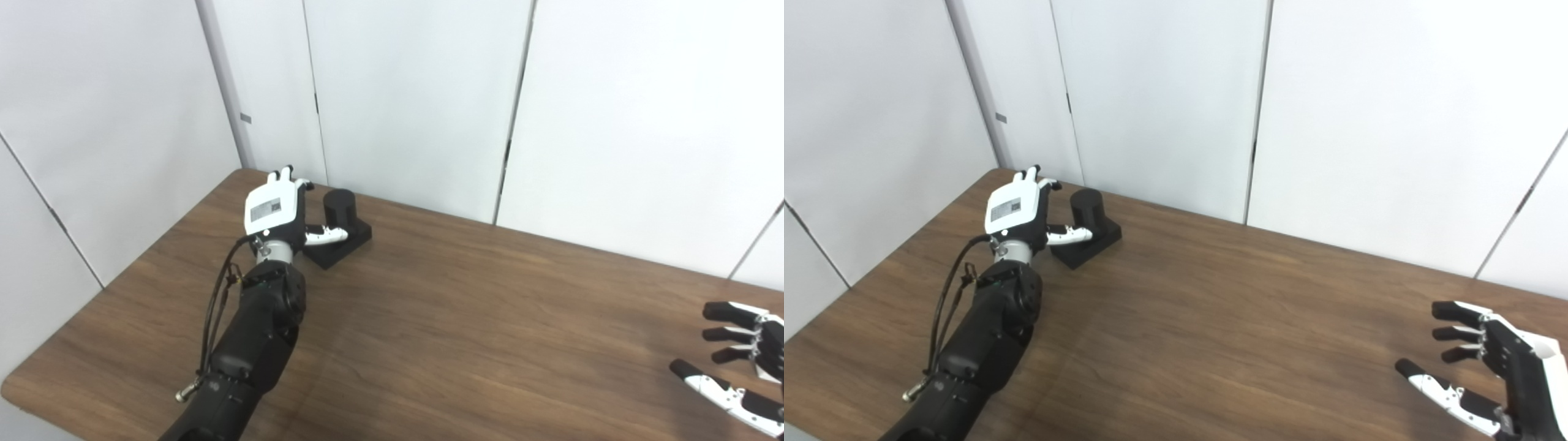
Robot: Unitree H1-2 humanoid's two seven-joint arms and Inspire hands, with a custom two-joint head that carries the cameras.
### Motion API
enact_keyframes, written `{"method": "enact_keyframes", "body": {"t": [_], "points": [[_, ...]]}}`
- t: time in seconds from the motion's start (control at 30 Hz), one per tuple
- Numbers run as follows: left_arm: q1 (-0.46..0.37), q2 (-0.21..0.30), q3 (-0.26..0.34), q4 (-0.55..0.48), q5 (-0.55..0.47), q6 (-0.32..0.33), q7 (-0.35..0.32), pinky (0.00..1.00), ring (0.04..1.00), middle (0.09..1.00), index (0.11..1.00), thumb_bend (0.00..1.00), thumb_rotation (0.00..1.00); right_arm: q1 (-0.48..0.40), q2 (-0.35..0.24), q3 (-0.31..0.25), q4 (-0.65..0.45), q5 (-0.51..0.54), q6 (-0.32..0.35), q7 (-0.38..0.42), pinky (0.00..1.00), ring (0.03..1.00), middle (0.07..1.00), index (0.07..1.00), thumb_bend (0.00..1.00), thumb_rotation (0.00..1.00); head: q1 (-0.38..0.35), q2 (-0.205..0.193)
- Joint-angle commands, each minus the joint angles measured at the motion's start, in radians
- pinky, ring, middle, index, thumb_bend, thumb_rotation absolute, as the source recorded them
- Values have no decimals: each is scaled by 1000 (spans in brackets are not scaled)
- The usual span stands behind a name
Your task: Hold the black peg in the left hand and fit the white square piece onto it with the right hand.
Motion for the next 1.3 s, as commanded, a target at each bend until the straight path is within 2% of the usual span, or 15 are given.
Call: {"method": "enact_keyframes", "body": {"t": [0.0,0.27,0.5,0.73,0.87,1.0,1.13,1.27], "points": [[-56,14,14,-6,29,3,13,802,1000,1000,807,1000,538,-27,-10,-8,-39,8,-2,2,464,608,690,663,544,0,-1,3],[-61,-8,37,17,47,3,-53,839,1000,1000,789,1000,517,-26,-11,-4,-53,-7,12,1,478,621,696,666,541,0,-6,7],[-70,-30,45,76,71,3,-88,869,1000,1000,836,1000,571,-27,-7,-10,-59,-1,20,-3,465,599,685,662,533,0,-8,7],[-72,-38,37,86,69,3,-136,914,1000,1000,852,1000,541,-28,-4,-7,-66,-3,29,-1,449,586,678,656,529,0,-10,9],[-76,-39,27,94,64,3,-140,927,1000,1000,842,1000,541,-29,-2,-5,-68,-7,35,-1,473,620,698,664,528,0,-14,10],[-84,-32,11,118,58,3,-133,919,1000,1000,836,1000,532,-31,-3,-7,-67,-4,26,-4,459,606,688,657,518,0,-14,10],[-97,-11,-39,183,60,2,-98,909,1000,1000,813,1000,570,-31,-2,-8,-72,3,33,-2,445,588,679,653,511,0,-17,13],[-120,2,-71,252,58,3,-75,912,1000,1000,797,1000,563,-28,-2,-7,-82,-5,43,-2,454,597,683,656,512,0,-17,16]]}}
